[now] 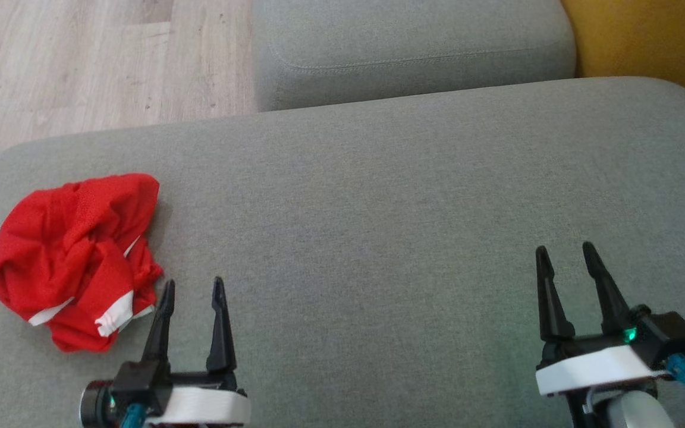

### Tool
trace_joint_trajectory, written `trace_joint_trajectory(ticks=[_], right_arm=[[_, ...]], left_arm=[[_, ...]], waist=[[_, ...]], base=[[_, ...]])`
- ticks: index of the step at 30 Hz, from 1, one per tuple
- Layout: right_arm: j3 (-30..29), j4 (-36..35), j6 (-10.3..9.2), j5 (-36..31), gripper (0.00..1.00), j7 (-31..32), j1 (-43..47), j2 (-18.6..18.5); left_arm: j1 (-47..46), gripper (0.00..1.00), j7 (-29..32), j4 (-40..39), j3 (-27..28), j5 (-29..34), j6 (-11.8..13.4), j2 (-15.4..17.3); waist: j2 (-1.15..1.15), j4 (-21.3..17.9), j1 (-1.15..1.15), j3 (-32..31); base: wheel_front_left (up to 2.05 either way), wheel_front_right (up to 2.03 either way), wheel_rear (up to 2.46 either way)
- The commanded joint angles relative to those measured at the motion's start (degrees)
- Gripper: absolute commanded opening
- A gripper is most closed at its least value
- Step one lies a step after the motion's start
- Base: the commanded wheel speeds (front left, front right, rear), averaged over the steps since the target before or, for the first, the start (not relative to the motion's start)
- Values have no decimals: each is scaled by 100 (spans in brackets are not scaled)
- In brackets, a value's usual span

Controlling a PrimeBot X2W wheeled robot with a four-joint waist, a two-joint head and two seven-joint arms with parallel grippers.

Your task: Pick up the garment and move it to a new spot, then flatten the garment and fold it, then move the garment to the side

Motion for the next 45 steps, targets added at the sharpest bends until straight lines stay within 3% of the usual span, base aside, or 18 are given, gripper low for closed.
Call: trace_joint_trajectory(ticks=[1, 8, 19, 45], right_arm=[[95, -87, -4, 200, 100, -62, -127, -45], [56, 41, -4, 218, 100, -62, -184, -45], [126, 3, -4, 225, 100, -62, -180, -45], [967, -89, -4, 416, 100, -62, 48, -45]], left_arm=[[-149, 100, -36, -75, 222, -89, -22, -31], [-230, 100, -36, 167, 257, -144, -102, -53], [-262, 100, -36, 133, 225, -274, -31, -57], [54, 100, -36, -19, 733, 11, -80, -57]], waist=[[0, -11, 0, -4], [0, -11, 0, -10], [0, 169, 0, -67], [0, 1665, 0, -376]], base=[[0, 0, 0], [0, 0, 0], [0, 0, 0], [0, 0, 0]])
